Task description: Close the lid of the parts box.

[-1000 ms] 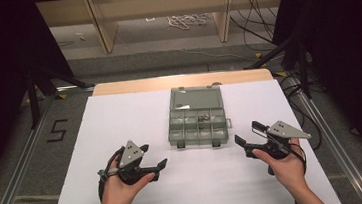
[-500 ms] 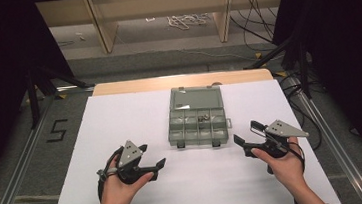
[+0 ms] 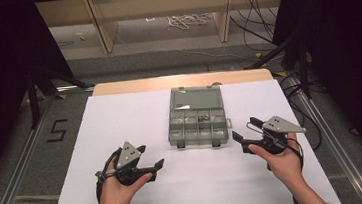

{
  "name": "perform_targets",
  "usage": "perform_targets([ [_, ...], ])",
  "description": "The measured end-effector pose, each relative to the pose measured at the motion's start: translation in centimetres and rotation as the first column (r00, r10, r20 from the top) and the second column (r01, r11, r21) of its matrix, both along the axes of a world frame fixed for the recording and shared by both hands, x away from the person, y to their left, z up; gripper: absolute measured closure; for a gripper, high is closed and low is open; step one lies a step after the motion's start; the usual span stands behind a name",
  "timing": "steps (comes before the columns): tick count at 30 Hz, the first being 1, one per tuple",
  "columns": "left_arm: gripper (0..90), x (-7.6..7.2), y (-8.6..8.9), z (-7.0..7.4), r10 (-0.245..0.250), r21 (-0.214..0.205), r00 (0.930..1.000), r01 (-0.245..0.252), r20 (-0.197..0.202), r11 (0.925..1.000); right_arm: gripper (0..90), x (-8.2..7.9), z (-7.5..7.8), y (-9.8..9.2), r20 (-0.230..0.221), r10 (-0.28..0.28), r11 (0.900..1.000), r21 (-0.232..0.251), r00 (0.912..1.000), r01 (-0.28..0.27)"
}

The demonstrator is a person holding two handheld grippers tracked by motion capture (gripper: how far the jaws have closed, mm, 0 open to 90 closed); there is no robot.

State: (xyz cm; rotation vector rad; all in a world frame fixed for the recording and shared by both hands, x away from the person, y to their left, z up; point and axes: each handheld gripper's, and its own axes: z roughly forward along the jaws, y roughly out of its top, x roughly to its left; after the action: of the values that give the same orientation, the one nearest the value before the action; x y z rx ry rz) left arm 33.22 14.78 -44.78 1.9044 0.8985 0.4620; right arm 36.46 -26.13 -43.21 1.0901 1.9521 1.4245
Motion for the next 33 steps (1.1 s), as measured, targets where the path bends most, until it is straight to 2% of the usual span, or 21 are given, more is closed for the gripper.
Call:
perform_targets([
  [7, 21.6, 0.2, -0.1, -0.2, -0.013, -0.011, 0.9998, 0.013, -0.015, 0.9999, 18.0, 2.6, 0.3, 0.1, -0.029, -0.029, 0.9996, -0.006, 0.9992, 0.029],
  [8, 21.6, 0.3, -0.1, -0.3, -0.024, -0.007, 0.9996, 0.024, -0.016, 0.9997, 18.0, 3.3, 0.2, 0.2, -0.015, -0.033, 0.9994, -0.011, 0.9994, 0.033],
  [9, 21.6, 0.3, -0.1, -0.3, -0.024, -0.007, 0.9996, 0.024, -0.016, 0.9997, 18.3, 3.8, 0.3, 0.3, -0.038, -0.038, 0.9991, -0.018, 0.9985, 0.038],
  [10, 21.6, 0.3, -0.1, -0.3, -0.025, 0.001, 0.9997, 0.025, -0.008, 0.9997, 18.3, 3.8, 0.3, 0.3, -0.038, -0.038, 0.9991, -0.018, 0.9985, 0.038],
  [11, 21.6, 0.2, -0.3, -0.3, -0.021, -0.003, 0.9996, 0.021, -0.016, 0.9998, 18.6, 5.1, 0.3, 0.6, -0.059, -0.042, 0.999, -0.021, 0.9974, 0.04],
  [12, 21.6, 0.2, -0.3, -0.3, -0.021, -0.003, 0.9996, 0.021, -0.016, 0.9998, 18.6, 5.1, 0.3, 0.6, -0.059, -0.042, 0.999, -0.021, 0.9974, 0.04],
  [13, 21.6, 0.2, -0.3, -0.2, -0.031, 0.013, 0.9995, 0.031, -0.001, 0.9994, 19.0, 6.5, 0.1, 0.8, -0.05, -0.059, 0.9972, -0.048, 0.997, 0.057],
  [14, 21.6, 0.2, -0.3, -0.2, -0.031, 0.012, 0.9995, 0.031, 0.0, 0.9995, 19.1, 6.9, 0.2, 0.8, -0.06, -0.069, 0.995, -0.076, 0.9958, 0.065],
  [17, 21.6, 0.1, -0.4, -0.4, -0.029, -0.001, 0.9994, 0.028, -0.017, 0.9996, 19.4, 8.7, -0.2, 1.4, -0.084, -0.072, 0.9938, -0.091, 0.9939, 0.064],
  [18, 21.6, 0.1, -0.4, -0.4, -0.029, -0.001, 0.9994, 0.028, -0.017, 0.9996, 19.4, 8.7, -0.2, 1.4, -0.084, -0.072, 0.9938, -0.091, 0.9939, 0.064],
  [20, 21.7, 0.2, -0.5, -0.5, -0.037, 0.009, 0.9993, 0.037, -0.01, 0.9993, 19.8, 10.3, -0.4, 2.1, -0.118, -0.073, 0.9924, -0.107, 0.9903, 0.061],
  [22, 21.7, 0.1, -0.6, -0.5, -0.037, 0.013, 0.9993, 0.037, -0.011, 0.9992, 19.8, 10.9, -0.5, 2.2, -0.118, -0.075, 0.992, -0.11, 0.9901, 0.062],
  [23, 21.7, 0.0, -0.7, -0.6, -0.035, 0.006, 0.9992, 0.035, -0.018, 0.9994, 20.3, 12.0, -0.6, 2.5, -0.128, -0.085, 0.9908, -0.116, 0.9882, 0.07],
  [24, 21.7, 0.0, -0.6, -0.5, -0.042, 0.026, 0.9991, 0.042, -0.002, 0.9988, 20.3, 12.6, -0.6, 2.5, -0.124, -0.094, 0.9889, -0.126, 0.9878, 0.079],
  [26, 21.7, -0.1, -0.7, -0.5, -0.033, 0.014, 0.9993, 0.034, -0.015, 0.9993, 20.6, 13.1, -0.6, 2.6, -0.137, -0.097, 0.9893, -0.122, 0.9858, 0.08],
  [27, 21.7, -0.1, -0.7, -0.5, -0.042, 0.024, 0.9991, 0.042, -0.004, 0.9988, 21.1, 14.1, -0.6, 2.7, -0.14, -0.118, 0.9865, -0.13, 0.9832, 0.099],
  [29, 21.8, 0.0, -0.7, -0.6, -0.038, 0.005, 0.9991, 0.038, -0.021, 0.9993, 22.0, 15.0, -0.5, 2.9, -0.161, -0.124, 0.9857, -0.133, 0.9792, 0.103],
  [30, 21.8, 0.0, -0.6, -0.6, -0.044, 0.017, 0.999, 0.044, -0.01, 0.9989, 22.1, 15.5, -0.5, 2.9, -0.16, -0.126, 0.9843, -0.143, 0.979, 0.103],
  [31, 21.8, 0.0, -0.6, -0.6, -0.043, 0.017, 0.999, 0.043, -0.013, 0.9989, 22.3, 15.8, -0.3, 2.9, -0.191, -0.127, 0.9816, -0.165, 0.9733, 0.096],
  [32, 21.9, 0.0, -0.6, -0.6, -0.042, 0.018, 0.999, 0.042, -0.013, 0.999, 22.5, 16.2, -0.5, 3.2, -0.188, -0.137, 0.9818, -0.156, 0.9724, 0.108],
  [33, 21.9, 0.0, -0.6, -0.6, -0.042, 0.018, 0.999, 0.042, -0.013, 0.999, 22.7, 16.8, -0.6, 3.1, -0.167, -0.126, 0.9799, -0.174, 0.9779, 0.097],
])
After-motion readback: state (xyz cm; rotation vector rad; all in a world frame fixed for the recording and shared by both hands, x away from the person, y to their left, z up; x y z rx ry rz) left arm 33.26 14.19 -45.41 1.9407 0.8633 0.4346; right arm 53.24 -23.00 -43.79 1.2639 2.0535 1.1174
